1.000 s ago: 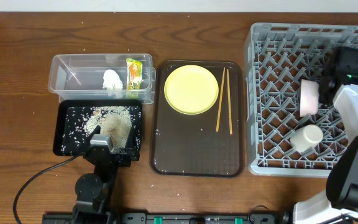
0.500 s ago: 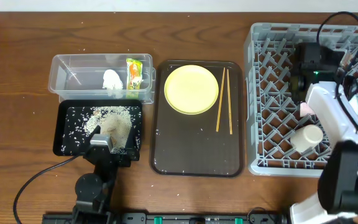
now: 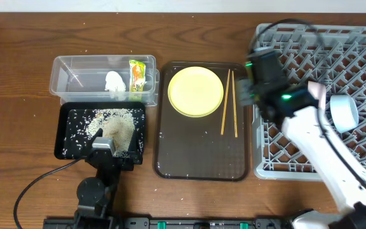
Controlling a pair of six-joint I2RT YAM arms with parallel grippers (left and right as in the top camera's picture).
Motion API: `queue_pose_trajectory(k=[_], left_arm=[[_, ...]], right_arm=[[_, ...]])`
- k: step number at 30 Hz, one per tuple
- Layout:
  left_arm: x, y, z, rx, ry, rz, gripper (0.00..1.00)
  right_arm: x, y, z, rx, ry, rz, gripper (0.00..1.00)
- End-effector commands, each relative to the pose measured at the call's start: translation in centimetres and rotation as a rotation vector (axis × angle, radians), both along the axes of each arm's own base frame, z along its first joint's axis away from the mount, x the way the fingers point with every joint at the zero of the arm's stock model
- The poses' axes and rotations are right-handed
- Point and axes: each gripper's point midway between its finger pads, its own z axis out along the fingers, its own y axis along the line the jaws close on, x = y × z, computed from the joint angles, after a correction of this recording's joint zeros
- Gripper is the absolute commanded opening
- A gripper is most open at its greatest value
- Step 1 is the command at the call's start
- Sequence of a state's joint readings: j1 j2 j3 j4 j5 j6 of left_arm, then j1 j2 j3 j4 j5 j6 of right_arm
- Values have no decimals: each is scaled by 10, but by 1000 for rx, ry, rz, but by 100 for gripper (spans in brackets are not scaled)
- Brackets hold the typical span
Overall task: Sort waste into correct bins and load items into the dishwasher rack
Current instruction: 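Grasp the yellow plate with the right gripper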
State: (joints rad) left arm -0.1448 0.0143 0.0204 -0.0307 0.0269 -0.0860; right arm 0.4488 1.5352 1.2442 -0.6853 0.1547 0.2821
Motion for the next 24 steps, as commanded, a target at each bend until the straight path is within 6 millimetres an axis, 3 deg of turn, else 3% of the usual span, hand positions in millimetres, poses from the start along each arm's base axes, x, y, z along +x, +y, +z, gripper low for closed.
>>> queue_pose_trajectory(k=[1, 6, 13, 15, 17, 20, 24], left_arm=[[-1, 4, -17, -3, 54, 20, 100], [-1, 4, -17, -3, 54, 20, 100], [-1, 4, -17, -3, 54, 20, 100], [-1, 3, -17, -3, 54, 19, 100], [-1, 4, -17, -3, 54, 20, 100], [-1, 4, -17, -3, 54, 20, 100], [-1, 4, -17, -3, 54, 20, 100]], right_arm=[[-21, 52, -48, 194, 206, -75, 57], [-15, 75, -104, 265, 315, -254, 52], [-25, 94, -159, 315, 444, -387, 52], [-27, 92, -169, 304, 464, -408, 42], [-29, 92, -173, 296, 476, -410, 31], [-28, 92, -170, 301, 470, -408, 4], [-17, 91, -141, 322, 399, -360, 1]])
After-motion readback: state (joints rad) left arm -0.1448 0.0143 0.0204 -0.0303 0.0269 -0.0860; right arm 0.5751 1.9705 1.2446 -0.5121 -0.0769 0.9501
